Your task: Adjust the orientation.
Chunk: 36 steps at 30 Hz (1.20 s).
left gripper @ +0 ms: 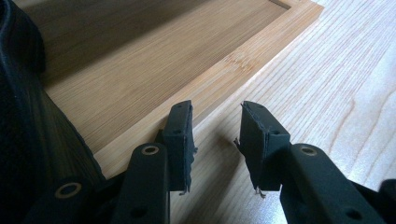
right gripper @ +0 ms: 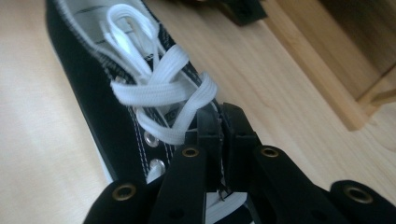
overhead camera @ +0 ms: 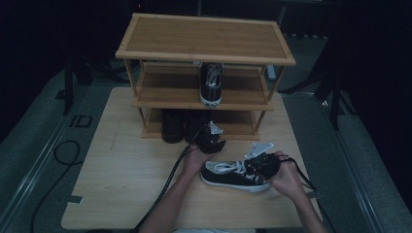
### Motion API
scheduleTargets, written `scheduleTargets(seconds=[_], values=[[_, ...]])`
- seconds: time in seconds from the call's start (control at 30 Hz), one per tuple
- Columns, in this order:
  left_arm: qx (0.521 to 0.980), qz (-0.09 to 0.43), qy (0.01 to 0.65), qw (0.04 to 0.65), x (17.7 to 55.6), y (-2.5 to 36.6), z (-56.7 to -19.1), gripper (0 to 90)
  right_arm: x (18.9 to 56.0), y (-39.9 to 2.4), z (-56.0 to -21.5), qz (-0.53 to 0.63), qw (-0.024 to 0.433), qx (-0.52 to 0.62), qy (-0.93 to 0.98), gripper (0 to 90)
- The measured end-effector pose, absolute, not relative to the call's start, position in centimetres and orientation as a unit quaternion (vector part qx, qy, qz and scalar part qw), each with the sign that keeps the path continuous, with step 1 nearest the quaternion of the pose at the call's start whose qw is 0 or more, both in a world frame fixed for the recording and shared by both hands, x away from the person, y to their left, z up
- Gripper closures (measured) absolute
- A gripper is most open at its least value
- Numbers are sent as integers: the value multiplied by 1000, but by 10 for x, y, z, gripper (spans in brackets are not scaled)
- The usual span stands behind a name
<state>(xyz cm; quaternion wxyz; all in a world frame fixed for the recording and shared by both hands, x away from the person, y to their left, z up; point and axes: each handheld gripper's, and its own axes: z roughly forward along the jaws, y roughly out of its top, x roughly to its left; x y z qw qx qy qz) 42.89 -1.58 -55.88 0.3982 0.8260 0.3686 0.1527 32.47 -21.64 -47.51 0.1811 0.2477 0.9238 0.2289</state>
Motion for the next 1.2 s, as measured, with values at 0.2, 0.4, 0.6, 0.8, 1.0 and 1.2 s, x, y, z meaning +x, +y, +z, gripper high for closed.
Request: scheduleTargets(seconds=[0.2, 0.4, 0.6, 0.8, 1.0, 1.2], values=[[826, 152, 369, 398, 429, -16, -559, 647, 335, -216, -478, 245, 187, 267, 913, 873], [827, 149, 369, 398, 429, -15, -559, 646, 332, -224, -475, 248, 148, 265, 920, 792], [827, 149, 369, 396, 429, -16, -559, 645, 320, -246, -468, 295, 119, 285, 904, 855], [828, 147, 369, 395, 430, -16, -559, 645, 307, -252, -469, 311, 69, 273, 908, 900], [830, 146, 369, 392, 430, -16, -559, 644, 293, -246, -477, 300, 45, 252, 919, 900], [830, 146, 369, 392, 430, -16, -559, 643, 286, -237, -492, 267, 18, 230, 936, 900]])
